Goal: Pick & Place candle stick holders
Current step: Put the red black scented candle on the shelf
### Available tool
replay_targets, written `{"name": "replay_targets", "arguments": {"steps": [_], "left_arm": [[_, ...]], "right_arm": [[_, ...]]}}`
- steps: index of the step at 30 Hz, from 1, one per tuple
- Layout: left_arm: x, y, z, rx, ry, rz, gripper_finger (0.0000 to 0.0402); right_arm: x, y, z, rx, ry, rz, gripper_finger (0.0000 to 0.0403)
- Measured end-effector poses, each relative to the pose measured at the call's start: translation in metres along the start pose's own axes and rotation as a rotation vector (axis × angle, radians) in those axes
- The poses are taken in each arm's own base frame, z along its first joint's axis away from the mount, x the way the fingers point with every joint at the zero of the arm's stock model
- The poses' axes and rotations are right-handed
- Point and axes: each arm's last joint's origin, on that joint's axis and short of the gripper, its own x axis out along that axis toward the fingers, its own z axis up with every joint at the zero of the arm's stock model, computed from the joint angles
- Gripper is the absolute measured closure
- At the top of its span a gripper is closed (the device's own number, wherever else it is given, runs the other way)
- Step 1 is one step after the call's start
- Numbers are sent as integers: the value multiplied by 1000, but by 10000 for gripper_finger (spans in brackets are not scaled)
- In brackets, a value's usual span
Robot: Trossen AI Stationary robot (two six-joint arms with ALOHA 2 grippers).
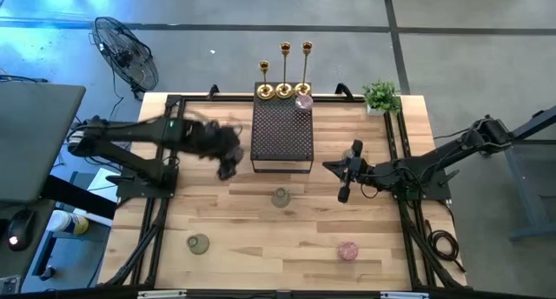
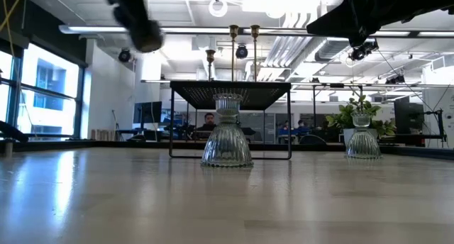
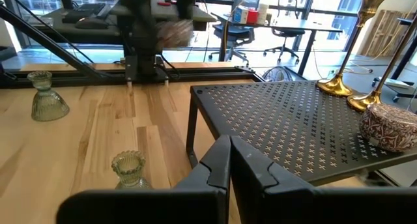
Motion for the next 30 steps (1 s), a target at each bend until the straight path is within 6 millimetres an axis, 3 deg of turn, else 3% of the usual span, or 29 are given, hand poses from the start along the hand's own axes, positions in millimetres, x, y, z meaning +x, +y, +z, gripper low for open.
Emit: {"name": "replay_targets", "arguments": {"steps": [3, 7, 15, 20, 30], "left_arm": [[9, 18, 32, -17, -53, -3, 112], [39, 38, 68, -26, -53, -43, 112], [104, 62, 115, 7, 27, 5, 113], [122, 73, 133, -5, 20, 47, 113], [146, 87, 138, -46, 26, 103, 113]], "right_arm": [[0, 0, 0, 0, 0, 0, 401], [0, 0, 0, -1, 1, 0, 401], [0, 0, 0, -3, 4, 3, 401], [0, 1, -1, -4, 6, 25, 402], [0, 1, -1, -5, 8, 29, 401]]}}
